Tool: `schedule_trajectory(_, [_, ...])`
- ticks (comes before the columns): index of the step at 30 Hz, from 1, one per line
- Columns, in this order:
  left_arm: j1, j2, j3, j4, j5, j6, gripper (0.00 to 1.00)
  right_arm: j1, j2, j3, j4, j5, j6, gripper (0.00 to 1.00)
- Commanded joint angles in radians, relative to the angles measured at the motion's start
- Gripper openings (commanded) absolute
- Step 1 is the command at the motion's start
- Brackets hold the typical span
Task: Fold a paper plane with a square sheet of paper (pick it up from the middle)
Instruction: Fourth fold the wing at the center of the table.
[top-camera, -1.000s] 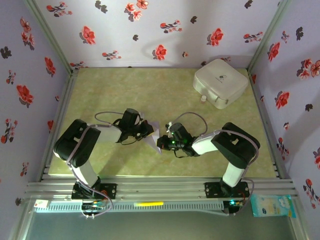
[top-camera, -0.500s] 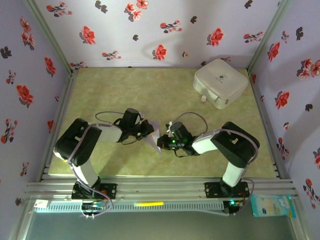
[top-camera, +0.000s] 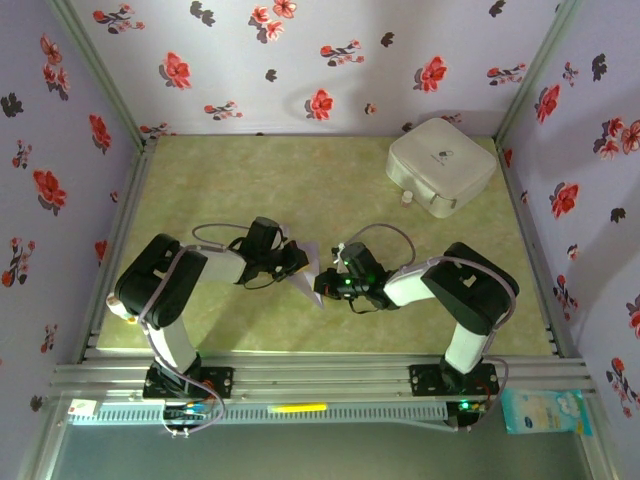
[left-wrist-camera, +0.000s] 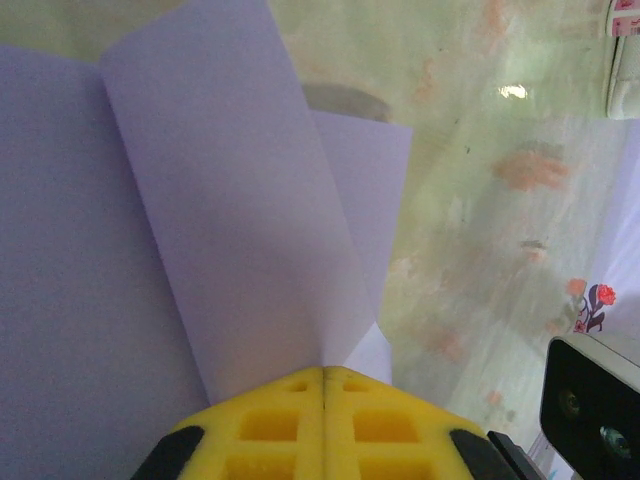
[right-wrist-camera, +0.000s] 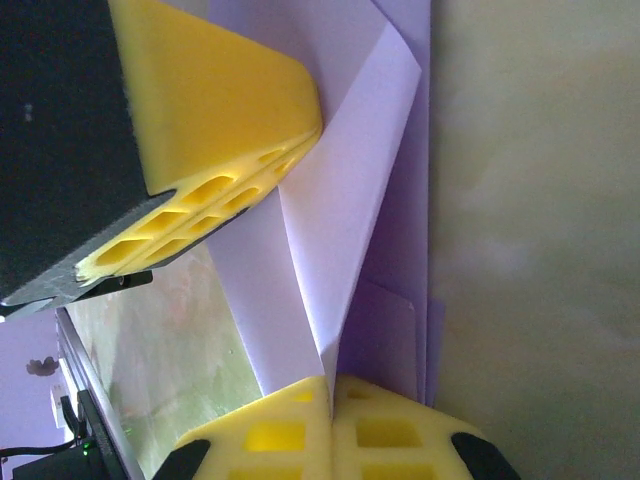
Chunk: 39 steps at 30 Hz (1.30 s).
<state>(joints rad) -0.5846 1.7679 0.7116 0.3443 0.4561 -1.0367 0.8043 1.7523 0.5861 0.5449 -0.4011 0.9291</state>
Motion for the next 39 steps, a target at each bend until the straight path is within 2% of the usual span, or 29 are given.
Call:
schedule_trajectory(1, [-0.006, 0.021, 0.015, -0.003, -0.015, 0.005, 0.00, -0.007, 0.052, 0.012, -0.078, 0.028, 0.016, 0.06])
schedule_trajectory(14, [-0.006, 0.039, 0.000, -0.047, -0.051, 0.007, 0.00, -0.007, 0.007, 0.023, -0.113, -0.028, 0.029, 0.17])
schedule_trajectory(30, [-0.006, 0.033, -0.010, -0.050, -0.056, 0.004, 0.00, -0.001, -0.068, -0.032, -0.143, -0.033, 0.042, 0.11])
schedule_trajectory(39, [-0.006, 0.031, -0.012, -0.050, -0.058, 0.003, 0.00, 0.006, -0.052, -0.056, -0.119, -0.059, 0.069, 0.13])
